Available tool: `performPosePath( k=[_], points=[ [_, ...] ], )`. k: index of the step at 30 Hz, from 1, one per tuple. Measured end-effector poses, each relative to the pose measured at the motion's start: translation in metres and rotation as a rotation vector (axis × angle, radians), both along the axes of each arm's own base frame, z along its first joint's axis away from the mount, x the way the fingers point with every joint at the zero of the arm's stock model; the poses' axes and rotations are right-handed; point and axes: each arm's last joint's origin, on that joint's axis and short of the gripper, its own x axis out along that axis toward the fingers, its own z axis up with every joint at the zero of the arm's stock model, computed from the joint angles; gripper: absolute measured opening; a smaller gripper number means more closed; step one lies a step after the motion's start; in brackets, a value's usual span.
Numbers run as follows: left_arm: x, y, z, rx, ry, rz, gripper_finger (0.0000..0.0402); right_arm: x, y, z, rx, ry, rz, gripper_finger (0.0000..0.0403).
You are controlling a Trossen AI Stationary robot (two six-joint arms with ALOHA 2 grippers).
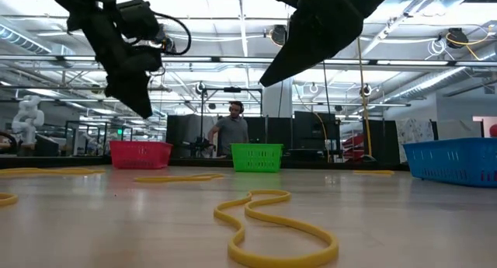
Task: Sort rubber bands into baskets
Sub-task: Put the yellow rubber band into the green bin
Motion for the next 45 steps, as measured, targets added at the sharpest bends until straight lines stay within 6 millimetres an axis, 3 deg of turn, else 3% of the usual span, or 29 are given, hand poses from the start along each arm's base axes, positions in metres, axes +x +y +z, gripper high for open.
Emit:
performPosePath(
  k=[7,16,20,27,33,40,45],
  points=[
    [0.019,-0.038,-0.003,-0.156,-0.094,-0.197,0.0109,-0.001,0.000,-0.001,0.016,0.013,-0.013,0.0153],
    [0.053,-0.122,-0.022,-0.110,-0.395,-0.568,0.0109,-0.001,0.000,-0.001,0.017,0.011,-0.014,0.0153],
    [0.061,-0.143,-0.036,-0.006,-0.368,-0.574,0.0109,-0.001,0.000,-0.001,0.018,0.009,-0.014,0.0153],
    [0.076,-0.150,-0.077,0.172,-0.207,-0.444,0.0109,-0.003,0.000,-0.003,0.031,0.026,-0.029,0.0153],
    [0.089,-0.153,-0.102,0.182,-0.189,-0.437,0.0109,-0.024,0.000,-0.002,0.004,0.193,-0.051,0.0153],
    [0.094,-0.154,-0.118,0.161,-0.174,-0.453,0.0109,-0.050,-0.007,0.006,0.088,0.299,-0.229,0.0153],
    [0.094,-0.154,-0.123,0.147,-0.158,-0.438,0.0109,-0.055,-0.006,0.005,0.096,0.330,-0.260,0.0153]
  ],
)
